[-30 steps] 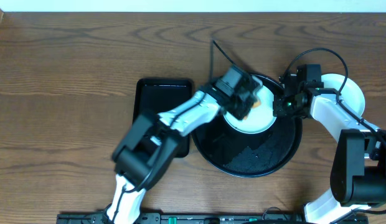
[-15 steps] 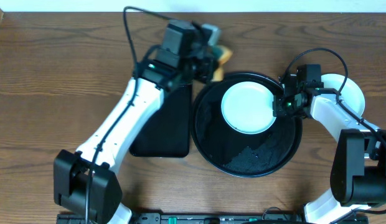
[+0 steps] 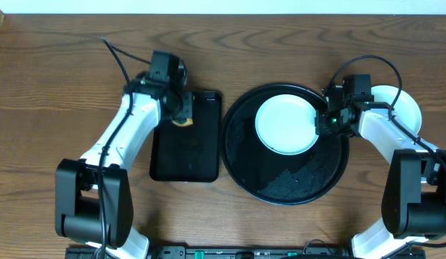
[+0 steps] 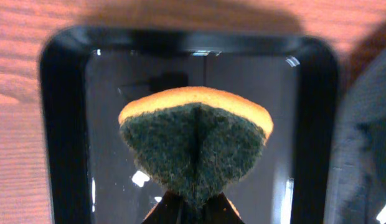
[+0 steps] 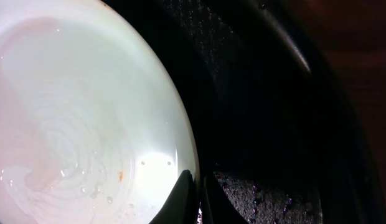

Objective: Clean dirty plates on tray and stack at the side

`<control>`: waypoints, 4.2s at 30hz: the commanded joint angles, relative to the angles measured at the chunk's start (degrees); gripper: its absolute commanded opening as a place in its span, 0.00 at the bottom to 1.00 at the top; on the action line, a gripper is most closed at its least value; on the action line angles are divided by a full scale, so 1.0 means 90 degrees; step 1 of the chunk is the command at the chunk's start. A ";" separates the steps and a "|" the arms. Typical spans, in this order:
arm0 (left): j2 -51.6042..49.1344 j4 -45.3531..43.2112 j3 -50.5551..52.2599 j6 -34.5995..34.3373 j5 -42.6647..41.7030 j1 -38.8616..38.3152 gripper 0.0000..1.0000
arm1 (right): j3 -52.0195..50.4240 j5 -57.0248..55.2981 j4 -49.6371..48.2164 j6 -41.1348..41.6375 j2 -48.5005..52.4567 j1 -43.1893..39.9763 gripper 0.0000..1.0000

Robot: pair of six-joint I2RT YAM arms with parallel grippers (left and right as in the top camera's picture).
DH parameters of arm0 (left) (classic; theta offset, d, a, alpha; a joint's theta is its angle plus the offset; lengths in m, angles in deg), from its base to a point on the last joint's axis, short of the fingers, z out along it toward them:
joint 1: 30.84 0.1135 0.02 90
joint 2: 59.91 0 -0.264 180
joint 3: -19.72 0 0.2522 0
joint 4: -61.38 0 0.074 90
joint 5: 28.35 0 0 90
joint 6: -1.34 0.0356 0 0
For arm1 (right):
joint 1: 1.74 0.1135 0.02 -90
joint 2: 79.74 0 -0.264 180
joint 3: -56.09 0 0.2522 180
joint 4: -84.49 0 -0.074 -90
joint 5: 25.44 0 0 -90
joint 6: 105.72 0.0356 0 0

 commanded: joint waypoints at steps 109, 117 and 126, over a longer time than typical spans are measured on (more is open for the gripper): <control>-0.0012 -0.1258 0.1129 -0.0410 0.0209 -0.0027 0.85 | 0.0151 -0.9418 -0.0338 -0.1290 -0.2786 0.5926 0.01; -0.0012 -0.1256 0.1129 -0.0410 0.0209 -0.0027 0.85 | 0.0129 -0.7490 0.0163 0.1324 -0.2786 0.4877 0.01; -0.0012 -0.1258 0.1129 -0.0410 0.0209 -0.0027 0.85 | 0.0121 -0.5909 -0.0986 -0.0066 -0.2985 0.3818 0.01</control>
